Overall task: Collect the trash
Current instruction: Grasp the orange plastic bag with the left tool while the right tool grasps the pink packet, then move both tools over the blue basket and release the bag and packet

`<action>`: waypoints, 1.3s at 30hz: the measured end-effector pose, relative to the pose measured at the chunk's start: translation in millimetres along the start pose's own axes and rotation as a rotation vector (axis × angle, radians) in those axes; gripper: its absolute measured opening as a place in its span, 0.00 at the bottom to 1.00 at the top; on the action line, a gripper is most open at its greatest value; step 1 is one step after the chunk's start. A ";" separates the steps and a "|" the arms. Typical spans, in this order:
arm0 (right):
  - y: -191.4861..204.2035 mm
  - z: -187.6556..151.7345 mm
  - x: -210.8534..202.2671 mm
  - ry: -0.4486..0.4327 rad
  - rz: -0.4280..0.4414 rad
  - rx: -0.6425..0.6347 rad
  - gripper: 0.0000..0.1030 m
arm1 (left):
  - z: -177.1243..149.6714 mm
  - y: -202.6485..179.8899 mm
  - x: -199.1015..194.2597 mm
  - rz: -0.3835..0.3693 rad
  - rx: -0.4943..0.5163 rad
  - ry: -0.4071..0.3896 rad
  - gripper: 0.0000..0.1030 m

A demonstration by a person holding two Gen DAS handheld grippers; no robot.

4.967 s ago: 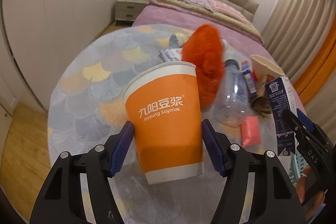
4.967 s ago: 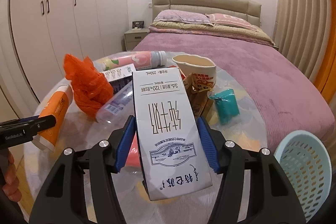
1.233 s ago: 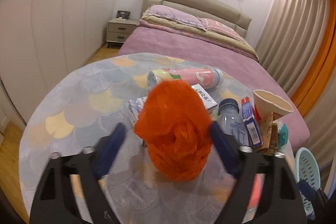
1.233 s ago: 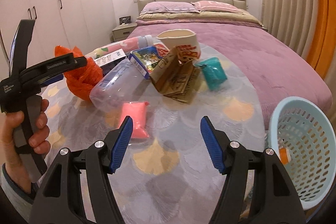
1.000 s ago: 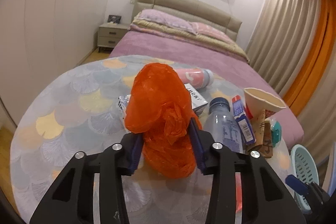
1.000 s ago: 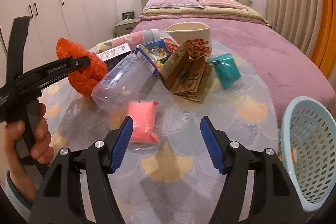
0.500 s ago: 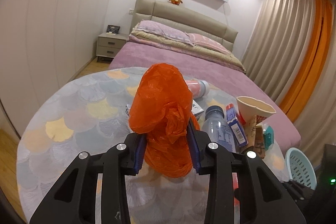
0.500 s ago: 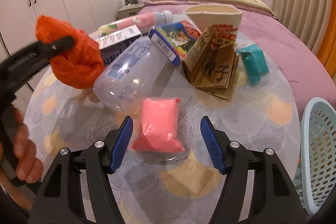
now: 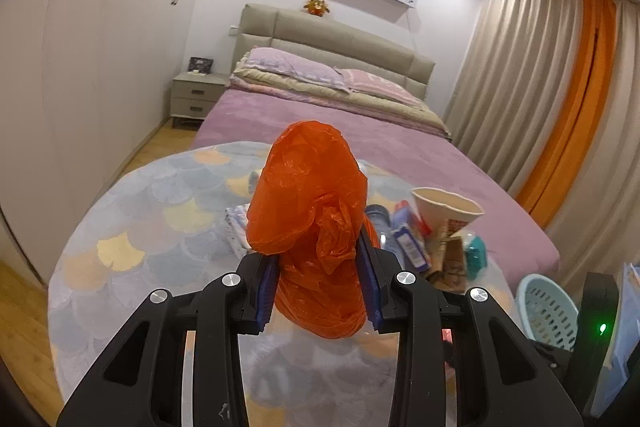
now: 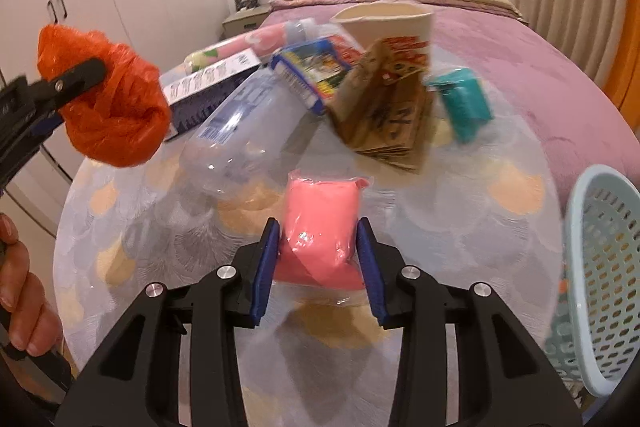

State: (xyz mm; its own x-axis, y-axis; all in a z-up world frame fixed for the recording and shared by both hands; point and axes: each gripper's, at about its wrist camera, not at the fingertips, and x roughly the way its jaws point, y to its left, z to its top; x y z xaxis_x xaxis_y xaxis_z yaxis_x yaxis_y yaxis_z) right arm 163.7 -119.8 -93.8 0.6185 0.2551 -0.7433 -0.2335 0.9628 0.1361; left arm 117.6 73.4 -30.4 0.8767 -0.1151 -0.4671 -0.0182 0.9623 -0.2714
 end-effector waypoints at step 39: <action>-275.5 -75.4 -134.5 -0.112 -0.362 0.574 0.35 | -74.9 -286.5 47.9 -0.534 0.399 0.247 0.33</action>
State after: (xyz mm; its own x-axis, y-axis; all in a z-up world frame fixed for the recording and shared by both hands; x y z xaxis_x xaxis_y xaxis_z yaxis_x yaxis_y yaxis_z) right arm 88.3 -426.1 -80.7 0.6640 -0.1136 -0.7391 0.4178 0.8761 0.2407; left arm 128.9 -226.2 -38.0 0.5810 -0.6035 -0.5462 0.6025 0.7700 -0.2098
